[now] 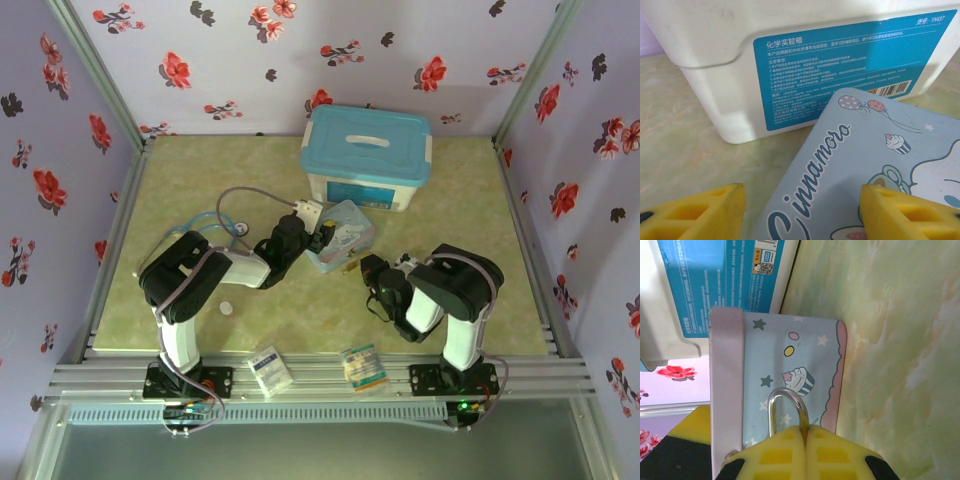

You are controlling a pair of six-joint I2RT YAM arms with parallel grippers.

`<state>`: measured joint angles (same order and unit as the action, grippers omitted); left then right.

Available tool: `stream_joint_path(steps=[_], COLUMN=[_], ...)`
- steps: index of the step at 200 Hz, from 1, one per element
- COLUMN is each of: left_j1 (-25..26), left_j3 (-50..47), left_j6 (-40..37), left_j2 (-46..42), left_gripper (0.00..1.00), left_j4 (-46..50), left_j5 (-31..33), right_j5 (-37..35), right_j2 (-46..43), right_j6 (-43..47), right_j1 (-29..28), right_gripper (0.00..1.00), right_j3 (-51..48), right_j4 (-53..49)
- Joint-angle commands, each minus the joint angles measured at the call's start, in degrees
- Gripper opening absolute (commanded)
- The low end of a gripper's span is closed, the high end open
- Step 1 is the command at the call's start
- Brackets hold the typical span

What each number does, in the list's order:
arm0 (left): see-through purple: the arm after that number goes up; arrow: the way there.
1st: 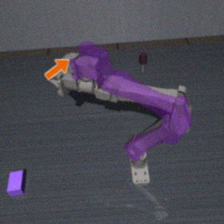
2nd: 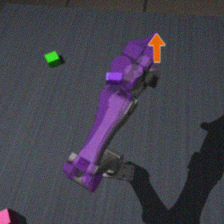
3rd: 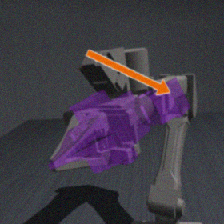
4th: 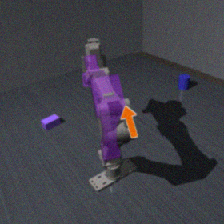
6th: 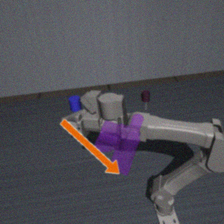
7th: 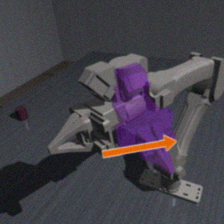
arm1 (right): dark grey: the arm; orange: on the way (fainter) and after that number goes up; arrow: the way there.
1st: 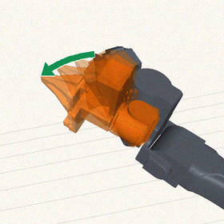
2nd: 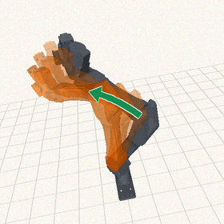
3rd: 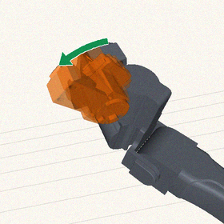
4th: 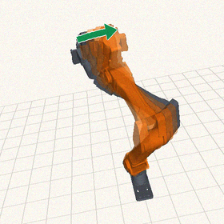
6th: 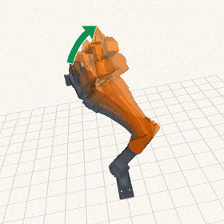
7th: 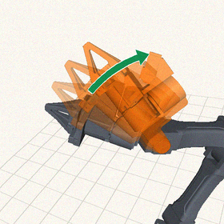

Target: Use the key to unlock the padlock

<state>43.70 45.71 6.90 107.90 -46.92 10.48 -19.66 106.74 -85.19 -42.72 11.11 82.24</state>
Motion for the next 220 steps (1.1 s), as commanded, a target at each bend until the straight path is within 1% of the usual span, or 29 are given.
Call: stream_joint_path(steps=[1, 43, 63, 84, 94, 111, 121, 135, 147, 156, 172, 183, 187, 200, 208, 220], left_j1=[-0.94, -1.25, -1.56, -1.76, -1.95, -2.53, -3.27, -4.47, -5.67, -6.43, -7.59, -8.08, -8.25, -8.92, -9.45, -9.69], left_j3=[-5.32, -5.66, -5.89, -6.47, -6.72, -6.91, -6.7, -5.96, -5.01, -4.06, -1.73, 0.77, 1.82, 4.97, 6.29, 6.24], left_j6=[2.82, 2.87, 3.21, 3.8, 3.99, 4.0, 3.94, 3.4, 2.7, 2.51, 2.01, 1.54, 1.31, 1.54, 2.55, 3.89], left_j2=[4.9, 5.21, 5.44, 5.36, 5.17, 4.33, 3.6, 2.03, 0.66, -0.61, -2.78, -3.47, -3.6, -4.02, -5.06, -8.03], left_gripper=[0.62, 0.62, 0.62, 0.62, 0.62, 0.62, 0.63, 0.64, 0.65, 0.66, 0.68, 0.68, 0.69, 0.69, 0.69, 0.71], left_j4=[17.34, 16.88, 16.27, 15.5, 15.28, 15.31, 15.81, 17.02, 18.14, 19.3, 21.09, 23.13, 24.08, 27.48, 28.97, 28.75], left_j5=[-0.11, -0.11, -0.1, -0.13, -0.07, -0.11, -0.15, -0.47, -1.48, -2.18, -4.0, -4.74, -4.77, -4.77, -4.77, -4.77], right_j5=[-9.11, -9.71, -9.64, -10.1, -9.34, -7.09, -2.45, 0.02, -0.2, -0.75, -1.56, 0.12, 2.54, 6.36, 6.86, 6.25], right_j2=[-1.03, -4.86, -4.1, -2.3, -3.22, -7.96, -12.68, -21.76, -31.48, -38.69, -48.75, -52.72, -53.86, -56.46, -57.98, -60.28], right_j6=[-0.59, 0.0, -0.22, -0.94, 0.78, 5.59, 7.24, 11.73, 15.06, 18.66, 25.25, 28.63, 29.81, 34.88, 38.3, 42.36], right_j1=[0.61, 2.28, 2.11, 2.58, 3.18, 4.1, 5.83, 6.94, 7.21, 7.21, 7.93, 10.55, 11.47, 14.39, 14.68, 14.77], right_gripper=[0.0, 0.0, 0.0, 0.0, 0.0, 0.0, 0.0, 0.0, 0.0, 0.0, 0.0, 0.0, 0.0, 0.0, 0.0, 0.0], right_j3=[-2.88, -4.81, -4.14, -3.82, -3.78, -3.99, -3.28, -2.3, -0.3, 2.43, 5.78, 8.51, 9.28, 12.54, 14.35, 17.85], right_j4=[-2.78, -4.4, -5.34, -2.74, -2.78, -4.95, -12.52, -26.13, -41.79, -56.51, -71.54, -80.52, -82.98, -91.53, -96.2, -104.39])
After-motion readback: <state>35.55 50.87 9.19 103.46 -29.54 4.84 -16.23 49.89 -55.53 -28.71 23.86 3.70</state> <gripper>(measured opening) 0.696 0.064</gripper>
